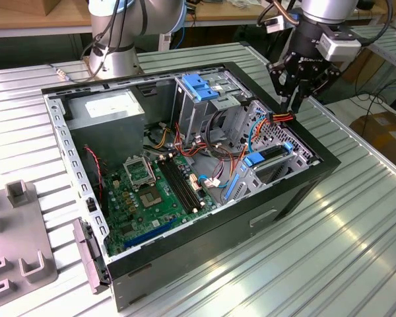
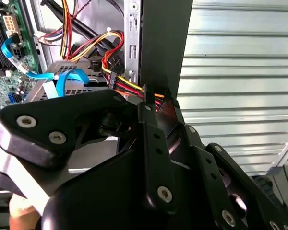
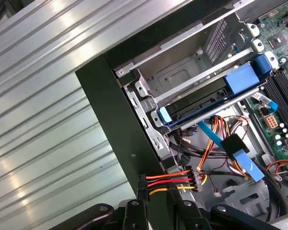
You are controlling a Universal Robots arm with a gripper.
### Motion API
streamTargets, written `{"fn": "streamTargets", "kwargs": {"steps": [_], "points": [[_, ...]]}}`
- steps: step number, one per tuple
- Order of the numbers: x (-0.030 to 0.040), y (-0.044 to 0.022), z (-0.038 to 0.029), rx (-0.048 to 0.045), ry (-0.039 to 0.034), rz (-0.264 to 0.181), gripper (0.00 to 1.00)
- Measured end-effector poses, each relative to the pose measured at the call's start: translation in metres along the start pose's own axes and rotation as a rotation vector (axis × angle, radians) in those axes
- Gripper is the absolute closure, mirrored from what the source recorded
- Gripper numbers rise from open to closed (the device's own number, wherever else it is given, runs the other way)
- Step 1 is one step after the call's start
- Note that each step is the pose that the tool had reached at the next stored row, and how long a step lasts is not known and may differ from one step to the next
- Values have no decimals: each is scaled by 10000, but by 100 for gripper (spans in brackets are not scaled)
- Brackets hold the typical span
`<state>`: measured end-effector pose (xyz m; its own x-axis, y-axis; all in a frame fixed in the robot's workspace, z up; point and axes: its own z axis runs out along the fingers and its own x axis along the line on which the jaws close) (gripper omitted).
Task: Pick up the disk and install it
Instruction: 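Insert the first disk wire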
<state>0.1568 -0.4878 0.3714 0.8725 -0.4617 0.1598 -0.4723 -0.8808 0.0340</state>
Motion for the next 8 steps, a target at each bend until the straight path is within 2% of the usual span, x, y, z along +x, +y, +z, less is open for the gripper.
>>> {"fn": "streamTargets", "kwargs": {"steps": [2,7,8], "points": [[5,8,6,36,11,-240,70],[10,12,25,191,48,-1198,70],[25,42,34,204,53,-1244,70]]}}
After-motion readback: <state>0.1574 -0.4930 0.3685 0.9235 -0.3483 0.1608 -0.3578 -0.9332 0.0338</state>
